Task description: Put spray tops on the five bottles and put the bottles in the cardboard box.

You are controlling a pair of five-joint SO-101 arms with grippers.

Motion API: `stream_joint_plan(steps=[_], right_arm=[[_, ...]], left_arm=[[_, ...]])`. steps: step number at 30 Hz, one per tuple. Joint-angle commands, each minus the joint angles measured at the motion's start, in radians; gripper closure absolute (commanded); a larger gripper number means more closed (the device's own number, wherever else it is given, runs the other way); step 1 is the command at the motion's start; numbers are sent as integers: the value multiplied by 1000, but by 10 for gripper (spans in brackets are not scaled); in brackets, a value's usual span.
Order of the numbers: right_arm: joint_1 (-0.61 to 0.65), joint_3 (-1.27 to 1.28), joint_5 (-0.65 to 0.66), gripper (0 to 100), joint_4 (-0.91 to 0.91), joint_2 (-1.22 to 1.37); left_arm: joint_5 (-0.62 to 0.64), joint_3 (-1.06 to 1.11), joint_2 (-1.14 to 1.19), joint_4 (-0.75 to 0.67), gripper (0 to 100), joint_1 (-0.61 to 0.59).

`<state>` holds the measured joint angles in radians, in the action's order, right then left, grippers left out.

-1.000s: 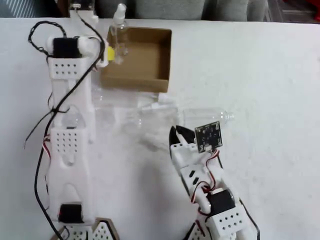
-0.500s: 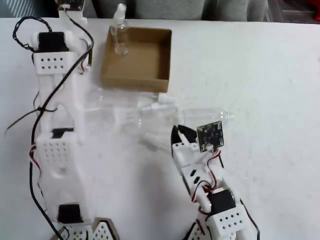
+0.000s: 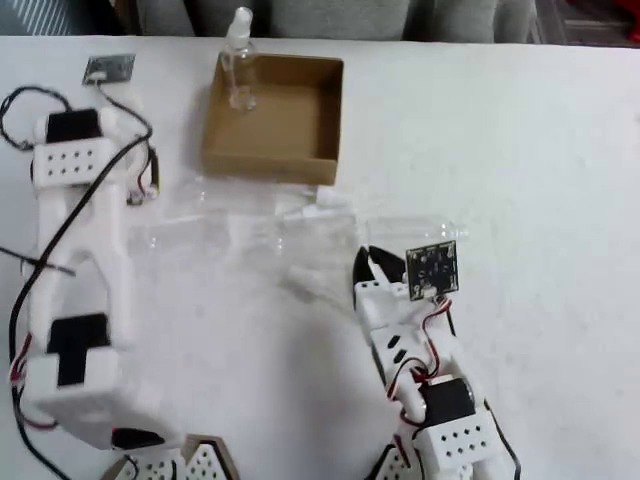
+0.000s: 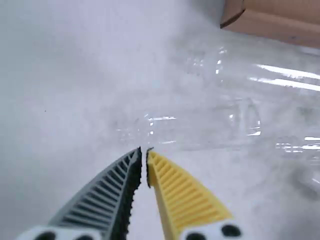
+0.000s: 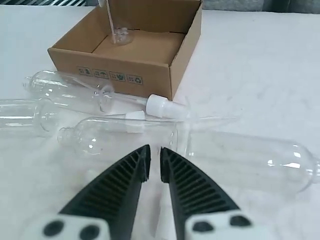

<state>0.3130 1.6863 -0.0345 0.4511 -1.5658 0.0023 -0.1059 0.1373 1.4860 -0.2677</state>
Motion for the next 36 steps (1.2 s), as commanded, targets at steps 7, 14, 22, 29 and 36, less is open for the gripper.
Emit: stream_joint_plan(steps=[7,14,22,29,36], right_arm=[[-21,-21,132,981,-2,-10],[-67,-147,133,981,2,1],[-10,-382,133,978,2,255],[15,-684,126,976,21,714],[16,-1028,124,955,116,1135]], left_arm=[[-77,795,-556,-379,973,-136],[-83,1212,-828,-580,973,-246],[-264,1519,-1136,-643,973,-255],[-272,1628,-1380,-635,973,-275],[-273,1686,-1569,-557,973,-277]])
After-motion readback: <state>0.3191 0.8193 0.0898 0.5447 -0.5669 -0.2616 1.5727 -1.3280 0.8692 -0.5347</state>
